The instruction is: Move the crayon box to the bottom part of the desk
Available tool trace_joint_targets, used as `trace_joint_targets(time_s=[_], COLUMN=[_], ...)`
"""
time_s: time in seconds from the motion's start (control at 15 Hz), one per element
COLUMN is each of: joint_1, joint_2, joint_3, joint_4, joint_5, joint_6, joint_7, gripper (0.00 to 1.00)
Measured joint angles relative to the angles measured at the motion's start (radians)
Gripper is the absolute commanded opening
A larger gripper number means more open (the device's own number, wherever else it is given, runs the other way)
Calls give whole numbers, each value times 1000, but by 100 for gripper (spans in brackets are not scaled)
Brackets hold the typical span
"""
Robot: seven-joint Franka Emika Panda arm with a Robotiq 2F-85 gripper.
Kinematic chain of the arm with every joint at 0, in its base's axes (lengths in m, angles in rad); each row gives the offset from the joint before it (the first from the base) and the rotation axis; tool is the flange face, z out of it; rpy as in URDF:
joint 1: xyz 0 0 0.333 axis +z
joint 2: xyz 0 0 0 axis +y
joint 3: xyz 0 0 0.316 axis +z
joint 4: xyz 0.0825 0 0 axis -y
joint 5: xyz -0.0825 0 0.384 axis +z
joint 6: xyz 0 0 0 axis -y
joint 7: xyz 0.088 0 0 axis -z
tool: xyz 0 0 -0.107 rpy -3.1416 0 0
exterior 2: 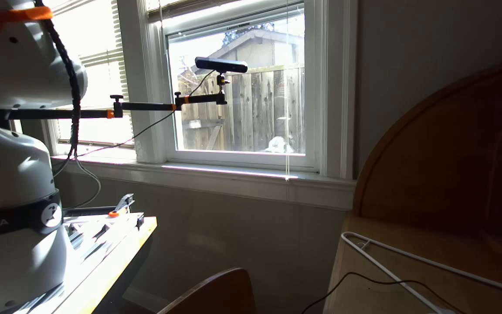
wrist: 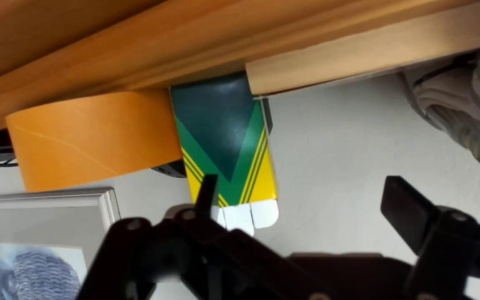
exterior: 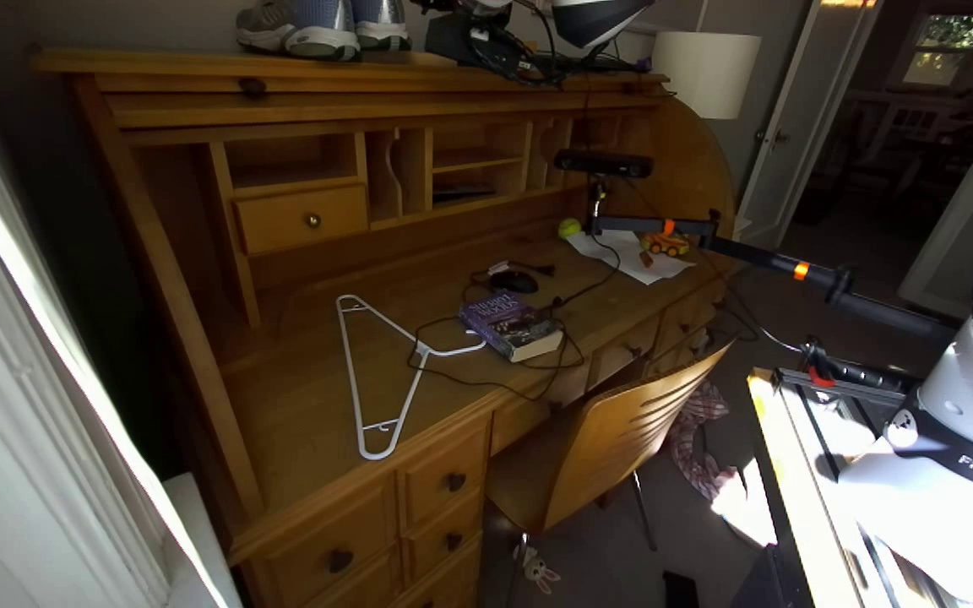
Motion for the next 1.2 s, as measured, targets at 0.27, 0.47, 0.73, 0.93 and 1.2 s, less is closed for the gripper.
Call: trace_joint_targets(time_s=[0.27,0.47,0.73,0.93,1.2], joint_1=[163,193,229,241,235], joint_2=[49,60,61,73,88], joint_3=[-186,-226,-274,-313,-337], joint_4=[81,100,98,97,99], joint_5=[-61,-61,-60,-65,-130], joint_6=[-2,-4,-5,4,32], joint_7=[34,34,23,0,-3], gripper=[100,100,100,100,100])
